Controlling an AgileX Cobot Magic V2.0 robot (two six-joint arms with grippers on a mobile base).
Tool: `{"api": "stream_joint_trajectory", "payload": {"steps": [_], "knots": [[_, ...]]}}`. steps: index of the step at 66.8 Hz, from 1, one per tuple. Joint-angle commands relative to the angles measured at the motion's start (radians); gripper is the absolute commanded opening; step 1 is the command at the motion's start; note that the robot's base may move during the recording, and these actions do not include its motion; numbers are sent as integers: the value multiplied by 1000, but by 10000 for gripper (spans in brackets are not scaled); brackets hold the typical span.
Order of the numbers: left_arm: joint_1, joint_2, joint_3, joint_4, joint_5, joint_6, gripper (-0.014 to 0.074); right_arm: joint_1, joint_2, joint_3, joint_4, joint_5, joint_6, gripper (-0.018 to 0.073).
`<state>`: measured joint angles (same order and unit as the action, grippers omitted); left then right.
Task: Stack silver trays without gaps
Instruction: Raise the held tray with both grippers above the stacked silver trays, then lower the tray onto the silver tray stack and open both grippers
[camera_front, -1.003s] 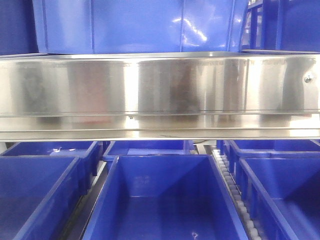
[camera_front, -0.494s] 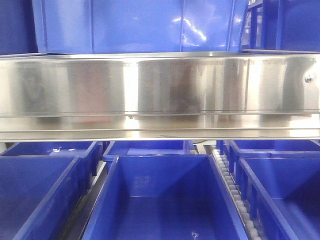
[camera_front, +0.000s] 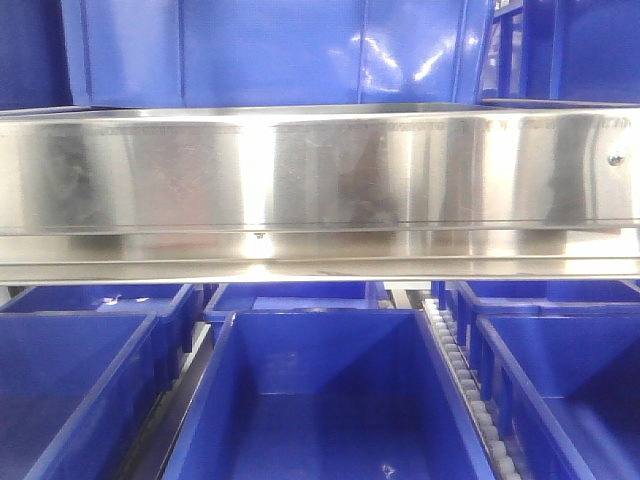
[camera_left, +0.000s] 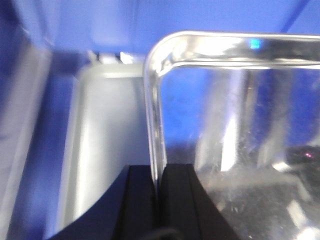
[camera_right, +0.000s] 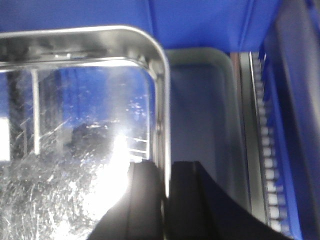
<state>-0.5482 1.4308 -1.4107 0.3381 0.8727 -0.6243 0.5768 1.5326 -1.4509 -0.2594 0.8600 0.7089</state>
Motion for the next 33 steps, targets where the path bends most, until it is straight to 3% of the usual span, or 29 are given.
{"api": "stream_joint_trajectory", "payload": {"steps": [1,16,33], "knots": [[36,48,-11,-155,-123,90,-16,-20,42,-28,82,-94,-50,-15],[95,159,-25,-217,-129,126,-16,-27,115,-28,82,-99,-66,-15],[95,202,-25,-263,-120,126,-16,-27,152,-28,63,-99,-66,-15]]}}
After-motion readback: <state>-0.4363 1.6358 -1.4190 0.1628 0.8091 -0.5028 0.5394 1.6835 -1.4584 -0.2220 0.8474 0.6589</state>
